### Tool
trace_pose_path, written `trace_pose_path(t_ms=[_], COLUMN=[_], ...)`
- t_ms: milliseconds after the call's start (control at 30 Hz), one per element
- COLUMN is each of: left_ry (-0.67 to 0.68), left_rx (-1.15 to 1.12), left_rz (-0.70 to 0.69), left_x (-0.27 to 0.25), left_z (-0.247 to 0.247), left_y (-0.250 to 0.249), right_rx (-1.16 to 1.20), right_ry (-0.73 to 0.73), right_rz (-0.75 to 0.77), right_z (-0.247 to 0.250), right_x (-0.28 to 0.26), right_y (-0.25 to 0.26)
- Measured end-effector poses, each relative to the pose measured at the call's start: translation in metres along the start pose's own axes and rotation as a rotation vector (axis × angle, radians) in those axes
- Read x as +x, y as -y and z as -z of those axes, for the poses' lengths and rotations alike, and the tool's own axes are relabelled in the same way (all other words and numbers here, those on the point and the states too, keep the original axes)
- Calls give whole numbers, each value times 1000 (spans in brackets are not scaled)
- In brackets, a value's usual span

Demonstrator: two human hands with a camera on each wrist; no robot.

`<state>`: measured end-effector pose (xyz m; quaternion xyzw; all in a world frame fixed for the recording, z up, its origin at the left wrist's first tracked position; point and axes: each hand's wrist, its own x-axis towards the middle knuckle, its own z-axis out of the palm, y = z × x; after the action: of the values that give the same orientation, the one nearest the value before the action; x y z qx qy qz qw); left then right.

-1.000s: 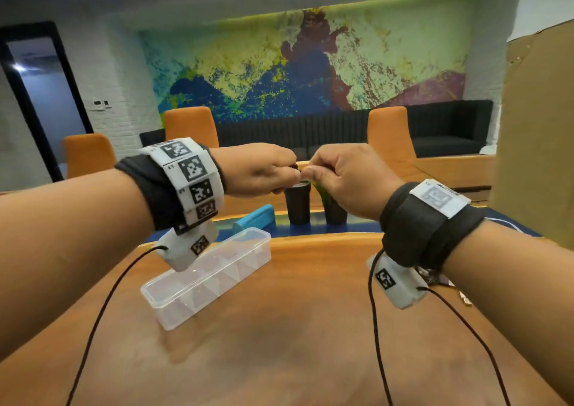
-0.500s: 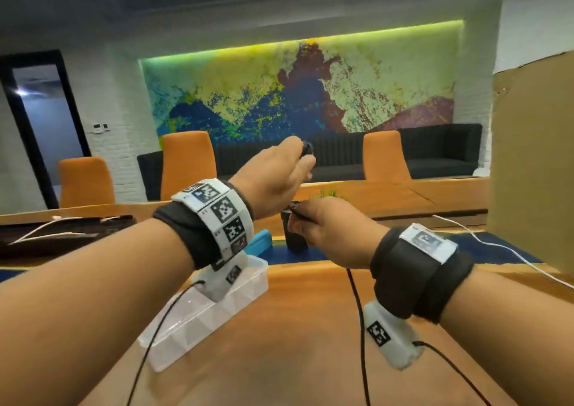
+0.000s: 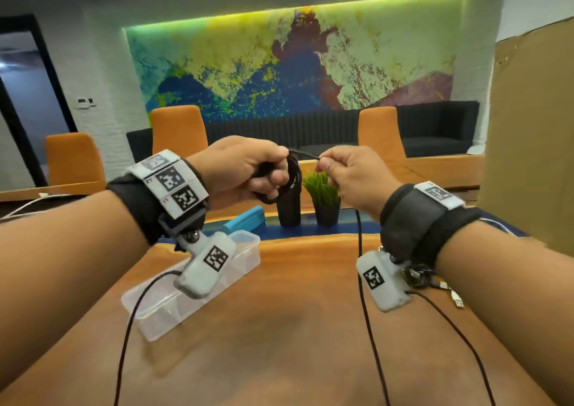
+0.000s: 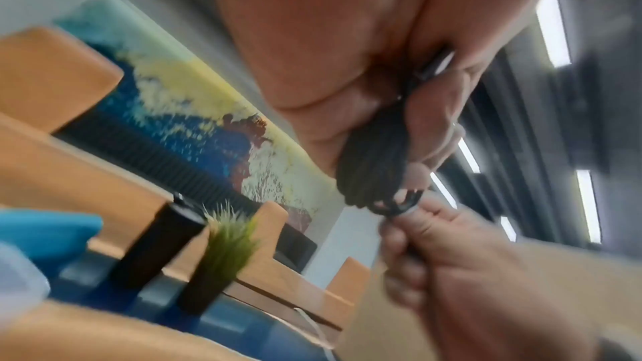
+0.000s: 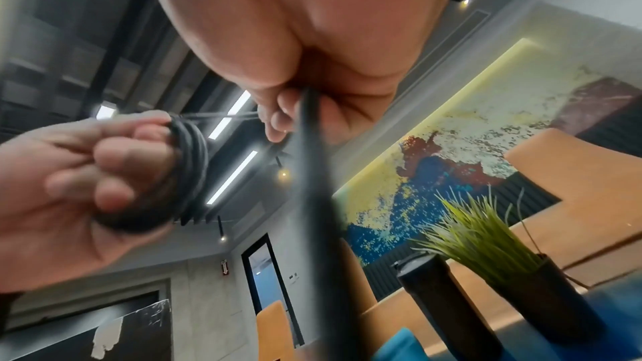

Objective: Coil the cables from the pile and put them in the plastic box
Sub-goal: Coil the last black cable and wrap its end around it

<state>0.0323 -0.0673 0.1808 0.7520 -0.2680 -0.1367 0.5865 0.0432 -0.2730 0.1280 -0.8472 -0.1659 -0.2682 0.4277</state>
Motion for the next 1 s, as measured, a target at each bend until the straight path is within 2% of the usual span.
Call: trace_pose_path(t_ms=[100,167,200,233,300,333,367,400,433,500,567,667,733,800,900,1000], left_ry=[-79,-176,-234,-307,-382,-353,-310,-265,-219,-132,-100,-89,-14,4,-25,-8], left_rx=[-373,-439,-339,-122,561,890,1114,1224,1223,976,650,396,330,218,-60,-393], left_rz=[-79,-155,-216,-284,-413,-423,-387,-348,-326,-286,-163,-16,-22,-14,5,-31], left_x=[4,13,18,23,30,32,32,30,27,19,14,10,7,4,2,2], left_z=[-6,-13,-14,-13,-8,-3,1,4,5,0,-10,-17,-13,-7,-4,-4], left_y=[-9,-11,-9,-5,5,9,12,13,13,10,3,-6,-8,-9,-12,-19], right_rx=[67,101,104,86,31,14,-5,-25,-43,-43,-25,-3,37,100,177,145], right_ry=[95,217,266,307,362,372,357,317,261,140,43,-20,-72,-93,-74,-64], right_rz=[-61,-66,-51,-34,15,46,83,118,145,171,180,176,164,145,126,91], right_z=[-15,-25,-28,-29,-26,-23,-19,-15,-10,-1,3,-1,1,7,6,-6], right_x=[-10,-22,-25,-28,-29,-29,-28,-27,-24,-18,-12,-8,-5,-2,2,1], right_y=[4,14,20,25,34,37,38,39,38,34,28,25,25,22,15,6])
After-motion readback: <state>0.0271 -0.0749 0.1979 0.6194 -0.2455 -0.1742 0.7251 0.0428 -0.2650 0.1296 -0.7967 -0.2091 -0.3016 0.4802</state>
